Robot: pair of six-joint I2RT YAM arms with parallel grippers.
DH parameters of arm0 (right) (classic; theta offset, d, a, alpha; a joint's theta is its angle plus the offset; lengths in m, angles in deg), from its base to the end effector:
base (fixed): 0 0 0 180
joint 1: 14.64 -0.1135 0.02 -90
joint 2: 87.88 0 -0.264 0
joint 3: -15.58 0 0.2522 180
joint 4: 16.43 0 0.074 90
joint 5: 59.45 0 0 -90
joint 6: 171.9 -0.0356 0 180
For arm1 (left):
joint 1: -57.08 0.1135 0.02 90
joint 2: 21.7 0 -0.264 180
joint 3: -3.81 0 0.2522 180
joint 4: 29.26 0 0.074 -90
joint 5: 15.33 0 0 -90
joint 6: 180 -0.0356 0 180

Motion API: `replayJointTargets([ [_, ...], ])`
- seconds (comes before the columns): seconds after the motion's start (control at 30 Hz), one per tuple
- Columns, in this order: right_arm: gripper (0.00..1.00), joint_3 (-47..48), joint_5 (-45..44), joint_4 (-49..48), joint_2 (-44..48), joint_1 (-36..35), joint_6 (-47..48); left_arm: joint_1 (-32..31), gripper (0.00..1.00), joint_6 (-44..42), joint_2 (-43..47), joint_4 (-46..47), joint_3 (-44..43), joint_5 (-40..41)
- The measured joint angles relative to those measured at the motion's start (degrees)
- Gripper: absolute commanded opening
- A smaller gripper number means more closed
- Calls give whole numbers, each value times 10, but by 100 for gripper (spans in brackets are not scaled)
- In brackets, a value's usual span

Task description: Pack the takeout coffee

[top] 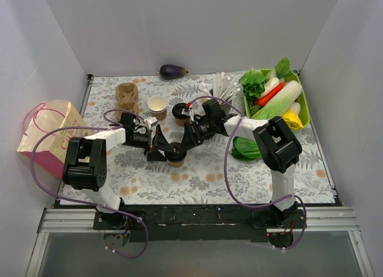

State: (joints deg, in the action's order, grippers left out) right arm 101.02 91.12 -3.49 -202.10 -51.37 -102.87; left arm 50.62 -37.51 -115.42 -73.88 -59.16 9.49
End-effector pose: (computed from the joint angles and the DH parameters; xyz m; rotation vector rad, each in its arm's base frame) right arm 0.3162 0.2746 0.1720 -0.9302 2.2405 1.7080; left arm 0.2709 -0.0632 0.1619 0.7492 -2.2623 1.4719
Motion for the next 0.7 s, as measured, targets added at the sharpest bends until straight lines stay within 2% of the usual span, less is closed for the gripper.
replayJointTargets([
  [0.47,93,0,-14,-10,-6,0,-19,3,94,24,-28,9,10,26],
  [0.7,88,-3,-43,-2,-6,0,-13,3,93,35,-58,9,10,5],
])
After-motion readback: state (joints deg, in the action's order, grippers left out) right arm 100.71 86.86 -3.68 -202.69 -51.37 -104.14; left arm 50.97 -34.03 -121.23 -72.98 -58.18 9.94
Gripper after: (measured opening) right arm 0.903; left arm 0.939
